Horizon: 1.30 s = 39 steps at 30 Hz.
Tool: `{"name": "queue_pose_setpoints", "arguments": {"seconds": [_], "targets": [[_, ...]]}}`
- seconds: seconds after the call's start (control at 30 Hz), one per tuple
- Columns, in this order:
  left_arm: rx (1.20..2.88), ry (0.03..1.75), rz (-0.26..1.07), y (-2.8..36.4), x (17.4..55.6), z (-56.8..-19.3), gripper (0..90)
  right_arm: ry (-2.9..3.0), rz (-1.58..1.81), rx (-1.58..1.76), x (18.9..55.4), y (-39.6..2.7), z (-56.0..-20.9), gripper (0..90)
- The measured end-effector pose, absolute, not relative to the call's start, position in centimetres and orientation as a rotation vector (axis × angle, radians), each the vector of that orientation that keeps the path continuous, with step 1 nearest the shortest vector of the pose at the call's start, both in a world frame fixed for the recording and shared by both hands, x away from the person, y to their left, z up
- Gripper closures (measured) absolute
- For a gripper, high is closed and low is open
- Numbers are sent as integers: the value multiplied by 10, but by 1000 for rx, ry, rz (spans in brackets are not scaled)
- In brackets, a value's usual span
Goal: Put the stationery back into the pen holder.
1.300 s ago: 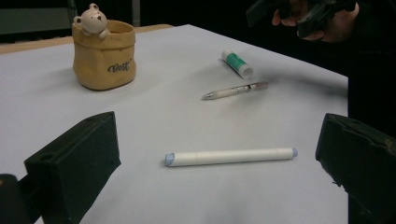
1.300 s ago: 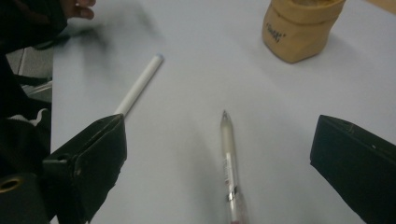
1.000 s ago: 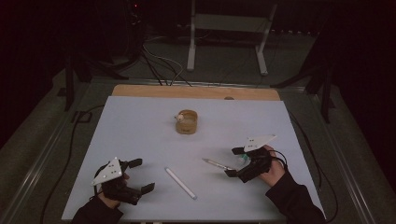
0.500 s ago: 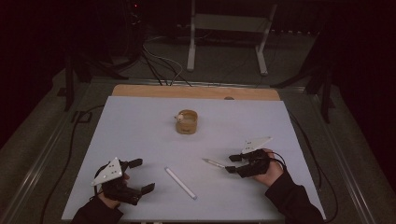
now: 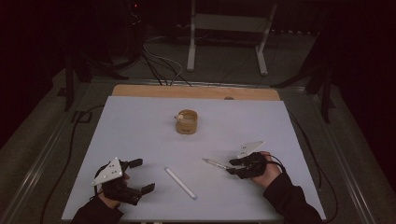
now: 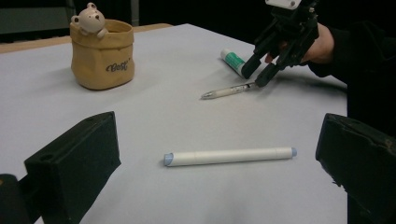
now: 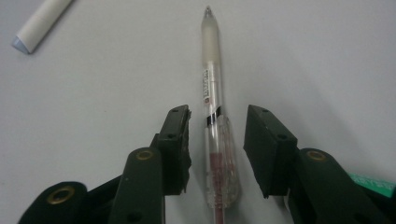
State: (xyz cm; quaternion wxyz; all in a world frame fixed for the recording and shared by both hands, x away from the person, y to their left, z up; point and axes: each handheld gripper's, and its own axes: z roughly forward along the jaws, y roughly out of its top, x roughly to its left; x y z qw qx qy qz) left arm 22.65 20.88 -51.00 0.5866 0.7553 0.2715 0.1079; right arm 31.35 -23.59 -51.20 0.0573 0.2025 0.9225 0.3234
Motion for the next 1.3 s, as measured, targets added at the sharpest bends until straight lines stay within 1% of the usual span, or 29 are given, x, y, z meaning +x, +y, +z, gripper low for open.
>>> {"name": "queue_pose_setpoints", "arguments": {"seconds": [0.17, 0.37, 0.63, 0.83, 1.13, 1.3], "targets": [[1762, 632, 252, 209, 226, -510, 3, 2806, 922, 601, 313, -234, -515, 620], [1761, 635, 249, 208, 227, -510, 3, 2817, 851, 591, 313, -231, -517, 662], [1773, 635, 253, 207, 227, -510, 3, 2846, 783, 617, 312, -224, -515, 764], [1776, 635, 252, 207, 227, -510, 3, 2833, 763, 663, 310, -221, -513, 774], [1778, 643, 246, 206, 228, -510, 3, 2769, 981, 734, 305, -223, -507, 774], [1782, 648, 233, 205, 229, -511, 3, 2761, 1019, 784, 303, -222, -509, 773]]}}
